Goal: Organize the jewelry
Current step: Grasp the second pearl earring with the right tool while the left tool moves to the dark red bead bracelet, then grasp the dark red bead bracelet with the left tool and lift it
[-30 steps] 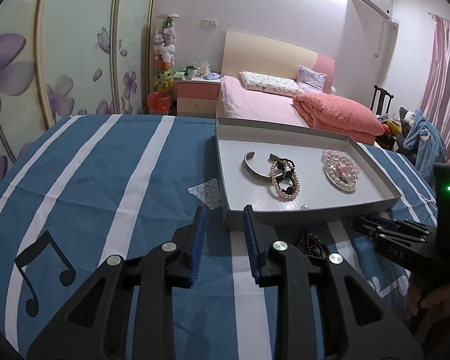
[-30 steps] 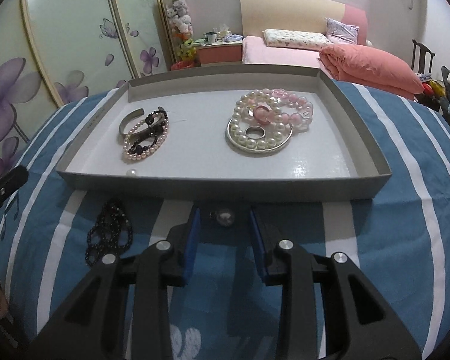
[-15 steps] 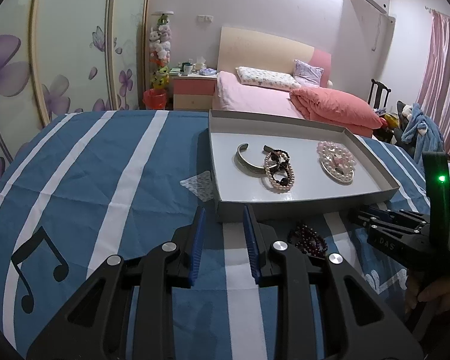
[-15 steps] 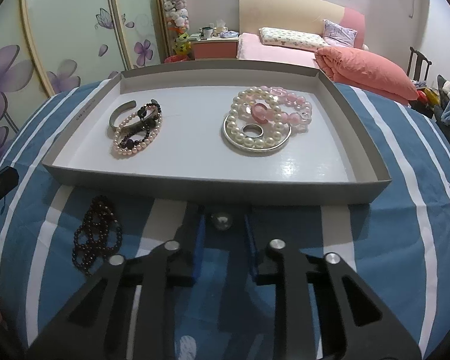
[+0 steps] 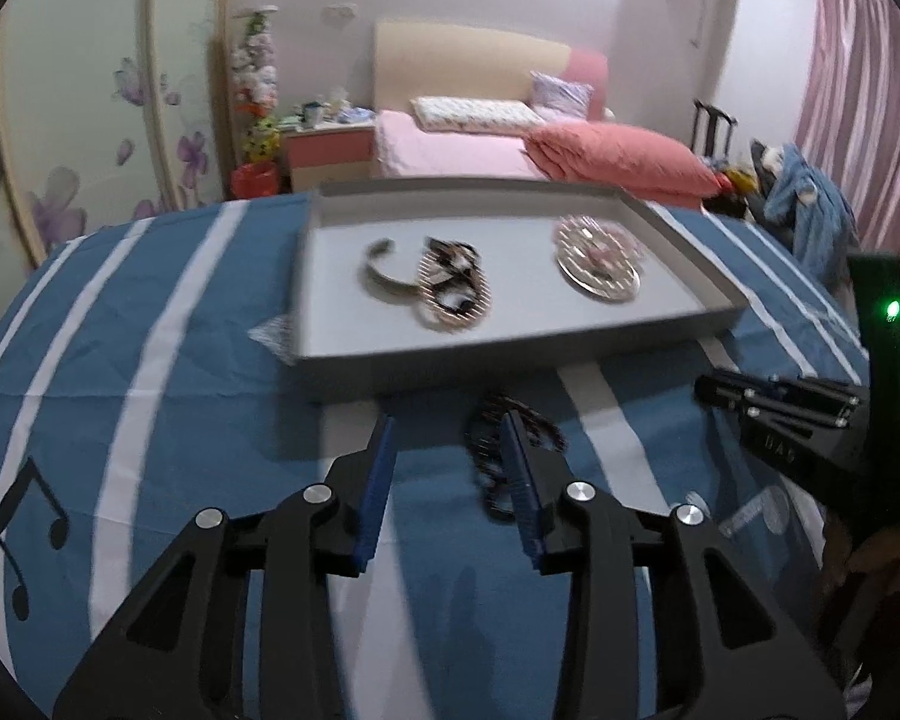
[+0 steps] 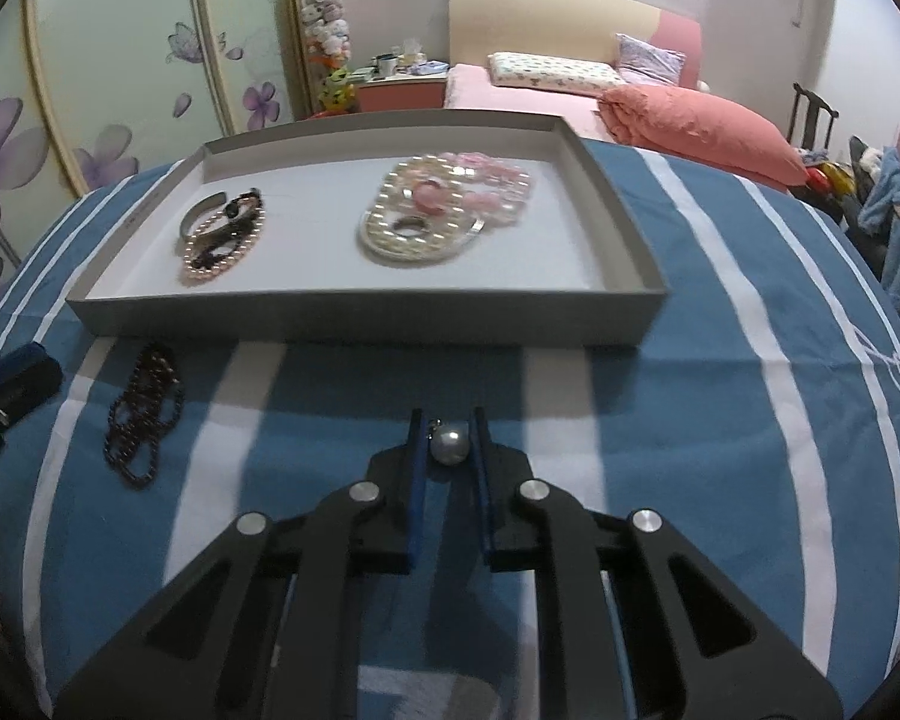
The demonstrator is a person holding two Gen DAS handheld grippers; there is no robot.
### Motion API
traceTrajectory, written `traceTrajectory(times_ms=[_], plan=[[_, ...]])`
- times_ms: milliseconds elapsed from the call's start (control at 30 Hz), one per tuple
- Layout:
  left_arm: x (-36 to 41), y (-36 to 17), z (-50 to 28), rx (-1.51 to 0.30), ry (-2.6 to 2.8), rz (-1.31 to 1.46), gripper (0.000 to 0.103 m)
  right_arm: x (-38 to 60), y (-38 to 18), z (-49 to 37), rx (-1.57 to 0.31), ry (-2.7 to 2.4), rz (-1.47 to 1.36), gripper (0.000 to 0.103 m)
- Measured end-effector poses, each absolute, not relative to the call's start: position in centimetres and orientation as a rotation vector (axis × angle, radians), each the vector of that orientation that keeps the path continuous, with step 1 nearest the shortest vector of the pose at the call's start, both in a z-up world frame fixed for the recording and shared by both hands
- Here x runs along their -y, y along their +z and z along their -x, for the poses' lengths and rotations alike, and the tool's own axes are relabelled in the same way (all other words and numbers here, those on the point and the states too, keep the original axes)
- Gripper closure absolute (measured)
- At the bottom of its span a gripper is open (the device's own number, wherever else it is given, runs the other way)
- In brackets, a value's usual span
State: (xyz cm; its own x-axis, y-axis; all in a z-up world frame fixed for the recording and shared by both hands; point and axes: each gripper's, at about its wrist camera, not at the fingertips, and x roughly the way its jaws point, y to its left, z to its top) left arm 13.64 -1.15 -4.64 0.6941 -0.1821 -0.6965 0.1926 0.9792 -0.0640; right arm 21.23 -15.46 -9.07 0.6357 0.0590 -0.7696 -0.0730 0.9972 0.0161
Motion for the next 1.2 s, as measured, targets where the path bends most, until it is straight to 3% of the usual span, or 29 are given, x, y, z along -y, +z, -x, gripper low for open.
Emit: traceTrajectory(times_ms=[300,500,567,700,1200], plan=[[5.2,-6.1,-15.5,-0.844,-0.217,-0.094,0.041,16.0,-9.1,-20.8,-0.877,0.082,-0.001,0.089],[5.7,-7.2,-16.4,-0.881,-0.164,-0.12,0.041,15.8,-9.1,-20.8,-0.878,0.082,0.0,0.089],[5.3,-7.4,-16.6,-0.889,-0.156,-0.107,0.047,15.7,-9.1,-20.8,-0.877,0.084,0.005,0.089],[4.0,-7.0,-16.5,-0.884,-0.131,-0.077,0.088,15.1,-9.1,-20.7,-0.878,0.106,0.016,0.088],[1.3,-7.2,-15.0,-0.877,-0.11,-0.067,0.09,13.4,-9.1,-20.1,-0.879,0.169,0.036,0.088]])
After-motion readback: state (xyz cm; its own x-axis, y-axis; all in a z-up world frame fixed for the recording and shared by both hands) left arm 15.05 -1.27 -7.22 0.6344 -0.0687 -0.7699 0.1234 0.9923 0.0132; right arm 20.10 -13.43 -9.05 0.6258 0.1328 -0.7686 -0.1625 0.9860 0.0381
